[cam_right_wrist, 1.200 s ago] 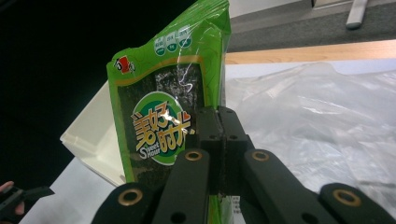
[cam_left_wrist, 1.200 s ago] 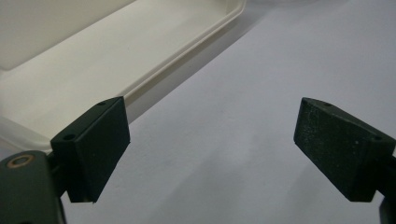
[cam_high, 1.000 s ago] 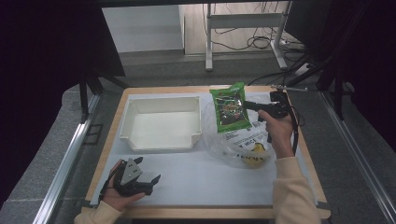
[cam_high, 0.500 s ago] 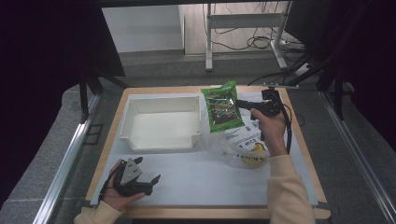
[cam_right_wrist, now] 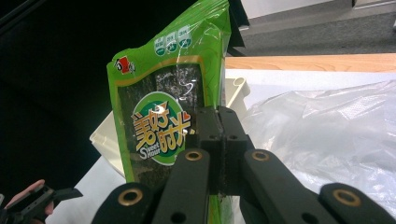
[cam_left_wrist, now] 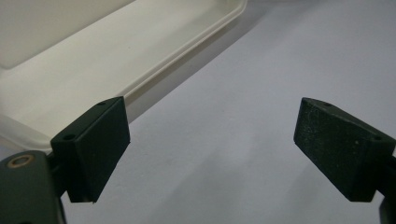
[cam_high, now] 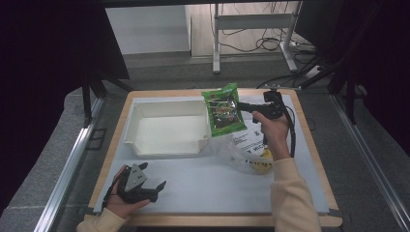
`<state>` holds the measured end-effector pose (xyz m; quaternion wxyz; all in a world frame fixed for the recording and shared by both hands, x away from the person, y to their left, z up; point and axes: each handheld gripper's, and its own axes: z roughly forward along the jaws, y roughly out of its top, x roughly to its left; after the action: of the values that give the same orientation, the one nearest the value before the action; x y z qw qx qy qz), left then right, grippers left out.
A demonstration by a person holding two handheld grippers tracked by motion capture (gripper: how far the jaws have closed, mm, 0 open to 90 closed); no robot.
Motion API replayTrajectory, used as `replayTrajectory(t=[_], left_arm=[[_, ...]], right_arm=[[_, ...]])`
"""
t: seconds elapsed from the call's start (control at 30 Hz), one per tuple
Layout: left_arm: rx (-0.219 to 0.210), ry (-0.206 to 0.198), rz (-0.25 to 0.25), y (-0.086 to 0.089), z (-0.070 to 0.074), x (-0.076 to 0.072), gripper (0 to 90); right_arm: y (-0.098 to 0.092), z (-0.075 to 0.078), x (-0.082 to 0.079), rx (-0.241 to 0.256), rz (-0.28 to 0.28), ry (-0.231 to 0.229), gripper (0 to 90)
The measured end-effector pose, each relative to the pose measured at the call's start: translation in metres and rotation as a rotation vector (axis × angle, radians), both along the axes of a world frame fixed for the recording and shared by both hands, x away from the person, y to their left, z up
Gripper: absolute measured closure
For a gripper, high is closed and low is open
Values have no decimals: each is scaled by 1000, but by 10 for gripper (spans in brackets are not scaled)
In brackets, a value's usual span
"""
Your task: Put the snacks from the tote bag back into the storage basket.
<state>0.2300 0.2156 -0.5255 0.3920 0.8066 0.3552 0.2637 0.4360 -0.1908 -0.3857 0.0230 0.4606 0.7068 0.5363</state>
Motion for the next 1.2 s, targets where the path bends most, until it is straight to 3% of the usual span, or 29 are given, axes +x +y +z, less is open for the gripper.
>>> replayTrajectory(t=[1.2], left_arm=[[0,-1,4,1,0,0,105]], right_arm=[[32,-8,4,19,37,3,897]])
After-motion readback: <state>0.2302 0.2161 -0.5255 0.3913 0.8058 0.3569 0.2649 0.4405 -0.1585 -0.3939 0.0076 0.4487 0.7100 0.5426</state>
